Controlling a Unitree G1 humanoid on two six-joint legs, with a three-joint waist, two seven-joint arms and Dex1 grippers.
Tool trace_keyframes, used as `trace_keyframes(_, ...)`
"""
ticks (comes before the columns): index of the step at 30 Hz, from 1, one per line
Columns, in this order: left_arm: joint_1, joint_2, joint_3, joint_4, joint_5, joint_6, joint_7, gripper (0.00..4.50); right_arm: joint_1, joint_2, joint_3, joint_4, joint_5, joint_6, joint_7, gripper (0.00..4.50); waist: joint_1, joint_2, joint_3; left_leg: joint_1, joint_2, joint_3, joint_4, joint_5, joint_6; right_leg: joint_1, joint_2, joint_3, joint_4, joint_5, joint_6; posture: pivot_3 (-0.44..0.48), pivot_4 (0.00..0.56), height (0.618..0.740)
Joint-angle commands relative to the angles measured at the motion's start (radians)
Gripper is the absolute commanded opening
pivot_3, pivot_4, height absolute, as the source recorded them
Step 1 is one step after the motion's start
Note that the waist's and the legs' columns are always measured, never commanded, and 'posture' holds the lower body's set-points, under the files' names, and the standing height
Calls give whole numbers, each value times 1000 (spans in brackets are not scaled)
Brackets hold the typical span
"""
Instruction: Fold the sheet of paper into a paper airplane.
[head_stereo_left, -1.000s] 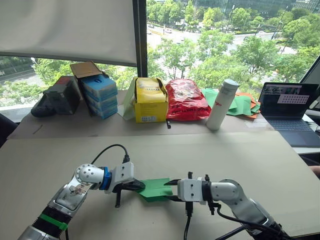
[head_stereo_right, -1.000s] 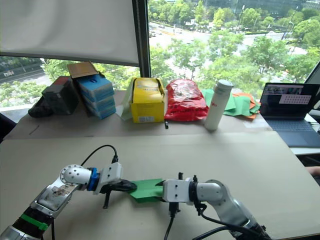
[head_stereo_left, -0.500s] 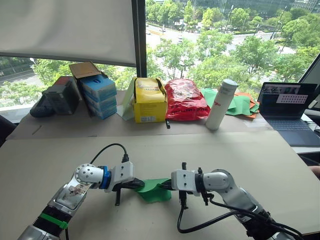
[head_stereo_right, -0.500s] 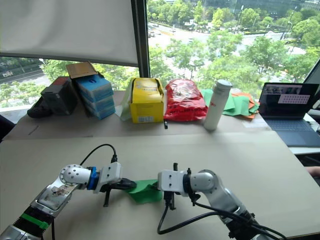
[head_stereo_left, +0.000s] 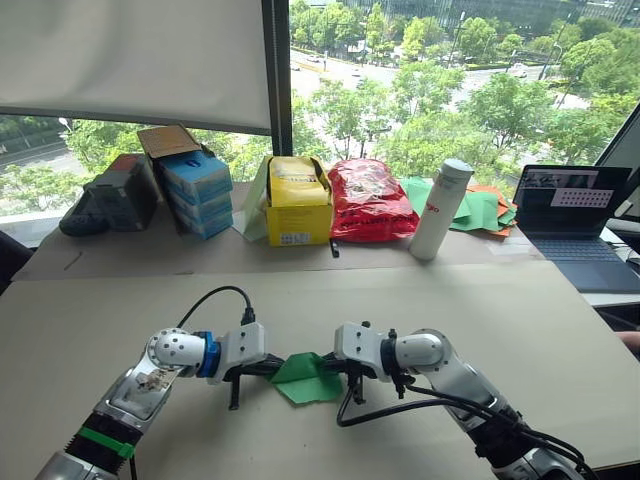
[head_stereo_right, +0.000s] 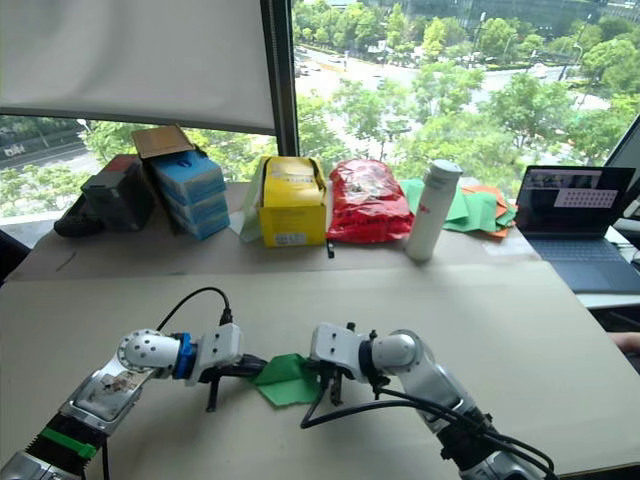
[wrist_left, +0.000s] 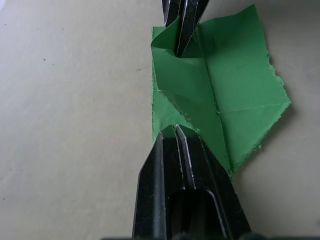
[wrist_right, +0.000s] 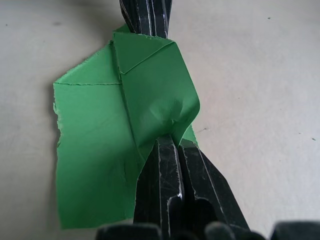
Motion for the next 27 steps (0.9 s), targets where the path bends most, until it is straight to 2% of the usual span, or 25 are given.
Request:
trace_keyframes(1,-17,27,66,-47,-39,75,9,0,11,-2,20,54,-29,31,-26,21,-3,0,0,0,0,0,0,0,0,0,0,0,0,0,0,0,150,740)
trace_keyframes(9,1,33,128,-295,-244,304,-31,0,9,4,26,63,-32,33,-39,21,-16,0,0,-1,0,0,0,1,-1,-1,0,0,0,0,0,0,150,740)
trace_keyframes(13,44,38,62,-297,-173,281,-11,0,10,7,30,57,-31,41,-45,21,-19,0,0,-1,0,0,-1,1,-2,-1,0,2,0,0,0,0,150,740)
trace_keyframes(23,47,-10,-20,-102,-17,137,51,0,15,10,23,-5,-15,100,-44,21,-18,0,0,-1,0,0,-1,1,-2,-1,0,1,0,0,-1,0,150,740)
trace_keyframes(24,43,-17,-21,-91,-14,131,51,0,16,10,21,-15,-6,109,-37,609,-18,0,0,0,0,0,-1,1,-1,0,0,1,0,0,-1,0,150,740)
trace_keyframes(27,47,-29,-33,-57,2,115,47,0,18,18,8,-61,36,154,-21,1558,-16,0,0,-1,0,-1,-1,0,-1,-1,-2,2,0,0,-1,0,150,740)
